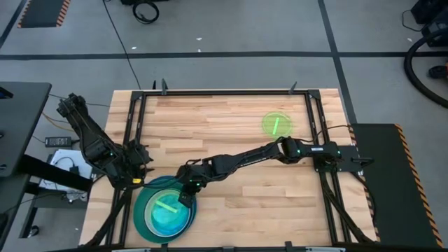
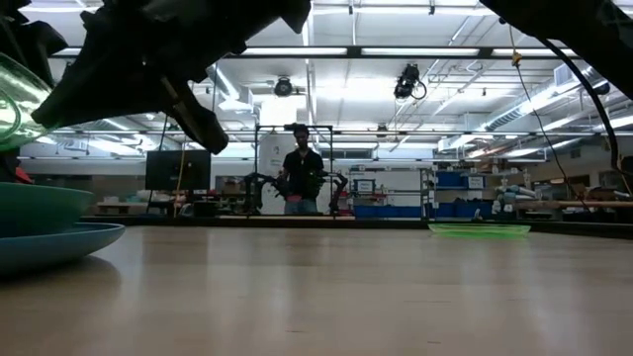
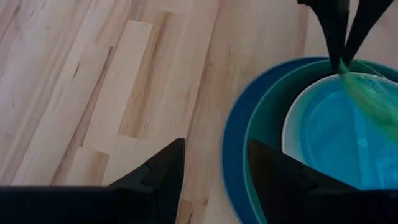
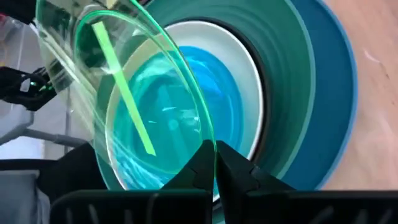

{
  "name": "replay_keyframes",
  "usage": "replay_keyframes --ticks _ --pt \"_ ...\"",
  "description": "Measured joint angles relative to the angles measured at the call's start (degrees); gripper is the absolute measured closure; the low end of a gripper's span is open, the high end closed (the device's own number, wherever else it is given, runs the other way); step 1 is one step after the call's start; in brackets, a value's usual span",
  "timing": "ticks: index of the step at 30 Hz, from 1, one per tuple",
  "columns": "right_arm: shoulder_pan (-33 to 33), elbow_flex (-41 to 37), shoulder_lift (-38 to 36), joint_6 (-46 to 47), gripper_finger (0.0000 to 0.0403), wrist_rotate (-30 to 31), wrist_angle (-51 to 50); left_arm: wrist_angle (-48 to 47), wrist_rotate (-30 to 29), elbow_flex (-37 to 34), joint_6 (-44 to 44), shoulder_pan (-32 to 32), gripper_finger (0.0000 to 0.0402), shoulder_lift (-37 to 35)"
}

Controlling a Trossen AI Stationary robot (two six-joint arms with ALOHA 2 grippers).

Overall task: Stack plastic plates
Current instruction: Stack the bottom light green plate on top of the light blue plate, then stack the light green plate on top of the light green plate

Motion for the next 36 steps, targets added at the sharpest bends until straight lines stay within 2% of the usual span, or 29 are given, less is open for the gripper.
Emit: replay_keyframes --ticks 11,16,21,26,30,32,33,36 --pt "0.2 -0.7 0.0 -2.3 0.0368 -1.5 -0.7 0.1 0.0 0.0 0.0 0.0 0.0221 0.0" --pt "0.2 -0.7 0.0 -3.0 0.0336 -3.2 -0.9 0.1 0.0 0.0 0.0 0.0 0.0221 0.0" --pt "0.1 -0.7 0.0 -4.0 0.0282 -3.4 -0.7 0.1 0.0 0.0 -0.2 0.0 0.0221 0.0" --pt "0.1 -0.7 0.0 -4.1 0.0236 -9.6 -0.7 0.1 0.0 0.0 -0.4 0.0 0.0221 0.0" --pt "-0.4 -0.7 0.0 -1.0 0.0220 -7.0 -2.1 0.1 0.0 0.0 -0.4 0.0 0.0221 0.0" --pt "-0.6 -0.7 0.0 -0.9 0.0219 -11.5 -2.4 0.1 0.0 0.0 -0.4 0.0 0.0221 0.0" --pt "-0.7 -0.7 0.0 -0.5 0.0218 -11.9 -2.4 0.1 0.0 0.0 -0.4 0.0 0.0221 0.0" --pt "-0.8 -0.6 -0.2 1.5 0.0220 -7.7 -5.3 0.1 0.0 0.0 -0.6 0.0 0.0221 0.0"
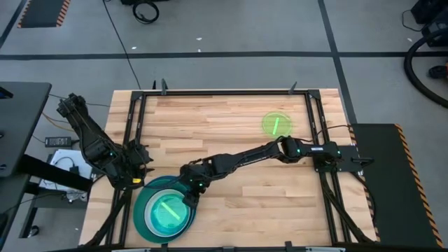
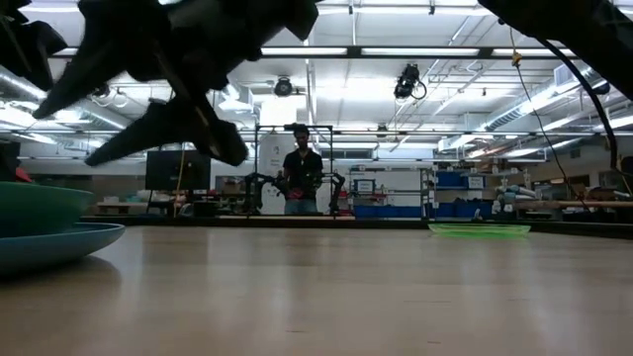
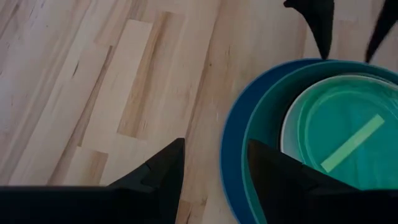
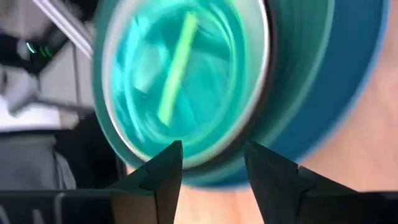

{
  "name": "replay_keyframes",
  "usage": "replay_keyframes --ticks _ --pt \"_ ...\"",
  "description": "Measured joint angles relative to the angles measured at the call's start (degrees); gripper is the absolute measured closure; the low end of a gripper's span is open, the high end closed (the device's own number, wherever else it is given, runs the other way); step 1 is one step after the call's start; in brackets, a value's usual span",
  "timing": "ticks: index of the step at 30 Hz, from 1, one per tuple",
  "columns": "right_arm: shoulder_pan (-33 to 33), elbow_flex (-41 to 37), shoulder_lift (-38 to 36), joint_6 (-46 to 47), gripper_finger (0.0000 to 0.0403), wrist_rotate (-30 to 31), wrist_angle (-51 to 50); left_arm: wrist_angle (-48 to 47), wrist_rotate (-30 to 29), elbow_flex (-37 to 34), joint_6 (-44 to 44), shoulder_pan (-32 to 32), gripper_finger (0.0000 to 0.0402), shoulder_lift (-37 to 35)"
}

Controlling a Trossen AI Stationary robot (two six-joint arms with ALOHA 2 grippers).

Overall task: Stack plastic plates
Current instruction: Stack the light green plate on top of the light green plate

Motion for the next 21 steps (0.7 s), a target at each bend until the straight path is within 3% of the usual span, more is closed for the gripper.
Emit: replay_keyframes --ticks 3,11,17,21 --pt "-0.1 0.0 0.1 -1.3 0.0222 -3.7 -1.6 0.0 0.0 0.0 -0.2 0.0 0.0221 0.0" --pt "-0.4 0.0 -0.1 -3.4 0.0223 -1.4 -1.3 0.0 0.0 0.0 -0.8 0.0 0.0221 0.0" --pt "-1.8 1.2 -0.2 -8.5 0.0223 -1.4 -13.3 0.0 0.0 0.0 -0.9 0.0 0.0221 0.0" --pt "-2.4 2.5 -0.9 -12.1 0.0223 2.7 -25.0 0.0 0.4 0.0 -0.9 0.0 0.0221 0.0"
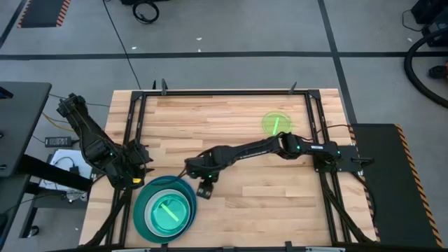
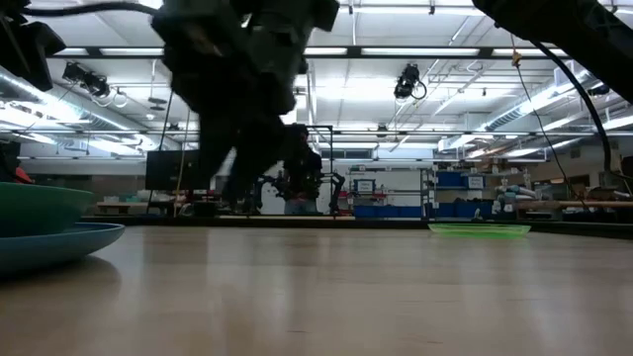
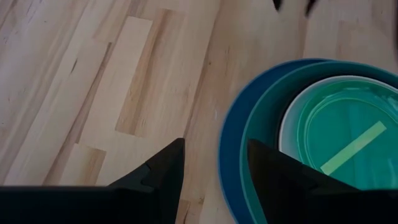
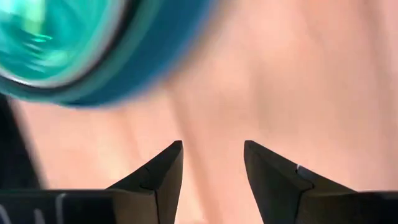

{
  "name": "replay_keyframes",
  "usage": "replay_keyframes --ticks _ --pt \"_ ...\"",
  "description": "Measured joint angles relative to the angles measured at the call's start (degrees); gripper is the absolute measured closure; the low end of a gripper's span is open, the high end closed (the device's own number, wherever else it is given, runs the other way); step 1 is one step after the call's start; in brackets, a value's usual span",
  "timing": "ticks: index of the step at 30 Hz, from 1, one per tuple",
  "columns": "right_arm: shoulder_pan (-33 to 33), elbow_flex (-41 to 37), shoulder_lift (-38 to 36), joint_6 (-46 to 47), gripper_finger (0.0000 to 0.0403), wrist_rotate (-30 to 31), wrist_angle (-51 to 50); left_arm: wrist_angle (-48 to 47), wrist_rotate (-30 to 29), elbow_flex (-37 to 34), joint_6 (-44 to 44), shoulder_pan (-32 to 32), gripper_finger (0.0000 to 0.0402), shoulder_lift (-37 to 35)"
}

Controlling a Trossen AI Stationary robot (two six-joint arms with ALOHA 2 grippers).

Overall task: Stack plastic plates
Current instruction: Stack the light green plate on top of the light green plate

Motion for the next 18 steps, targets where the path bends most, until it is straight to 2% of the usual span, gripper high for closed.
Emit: replay_keyframes --ticks 4,8,11,18 --pt "-0.1 0.7 -2.8 -2.3 0.0224 9.8 -13.0 0.0 0.1 0.0 0.0 0.0 0.0221 0.0" --pt "-0.2 0.8 -5.2 -3.3 0.0232 22.2 -26.1 0.0 0.1 0.0 0.1 0.0 0.0221 0.0" --pt "-0.3 0.6 -6.3 -3.7 0.0240 30.8 -31.1 -0.1 0.1 0.0 0.1 0.0 0.0221 0.0" --pt "-2.5 -0.3 -7.7 -7.3 0.0262 33.8 -30.7 0.0 0.4 0.0 -0.3 0.0 0.0221 0.0"
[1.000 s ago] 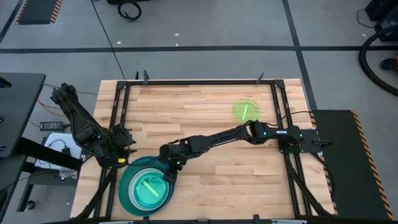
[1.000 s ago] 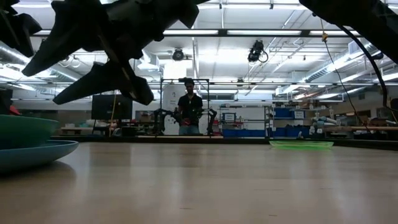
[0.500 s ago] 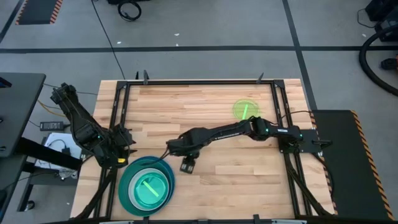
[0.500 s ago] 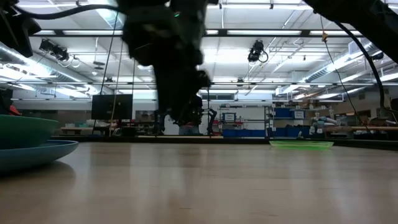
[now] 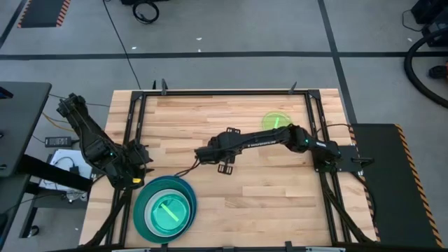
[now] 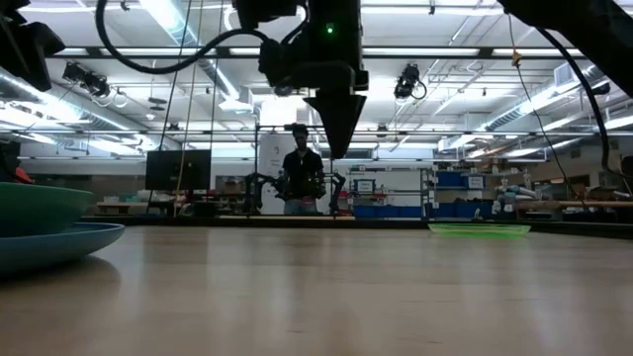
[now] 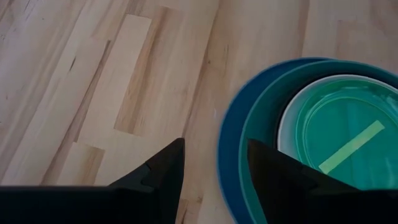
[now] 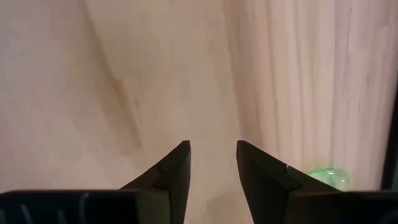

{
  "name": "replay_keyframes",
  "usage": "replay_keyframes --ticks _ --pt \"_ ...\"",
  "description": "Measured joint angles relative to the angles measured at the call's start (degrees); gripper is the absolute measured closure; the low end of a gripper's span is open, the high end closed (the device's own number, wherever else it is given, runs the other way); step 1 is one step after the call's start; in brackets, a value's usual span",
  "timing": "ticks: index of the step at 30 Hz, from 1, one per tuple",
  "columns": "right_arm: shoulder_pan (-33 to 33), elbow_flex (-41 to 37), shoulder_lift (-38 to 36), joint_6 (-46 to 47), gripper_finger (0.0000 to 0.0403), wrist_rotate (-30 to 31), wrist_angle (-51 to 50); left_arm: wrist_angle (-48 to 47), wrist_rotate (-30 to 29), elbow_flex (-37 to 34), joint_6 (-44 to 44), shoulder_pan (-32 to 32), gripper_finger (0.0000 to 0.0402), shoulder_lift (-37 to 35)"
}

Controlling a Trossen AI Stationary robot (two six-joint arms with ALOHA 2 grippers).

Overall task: Stack plastic plates
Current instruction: Stack the light green plate on top of the light green plate

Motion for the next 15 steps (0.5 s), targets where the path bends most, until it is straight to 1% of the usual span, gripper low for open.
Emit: replay_keyframes --ticks 7,10,13,15 --pt "-2.1 0.0 -0.5 -3.3 0.0281 3.8 -0.1 0.0 0.1 0.0 -0.1 0.0 0.0221 0.0" --pt "-3.4 -0.3 -1.2 -5.2 0.0285 6.8 0.0 0.0 0.1 0.0 -0.1 0.0 0.0221 0.0" --pt "-5.4 -3.5 -3.6 -6.0 0.0288 9.6 0.0 0.0 0.1 0.0 -0.1 0.0 0.0221 0.0" --pt "-7.3 -8.0 -6.7 -5.3 0.0290 10.8 0.1 0.0 0.1 0.0 -0.1 0.0 0.0221 0.0"
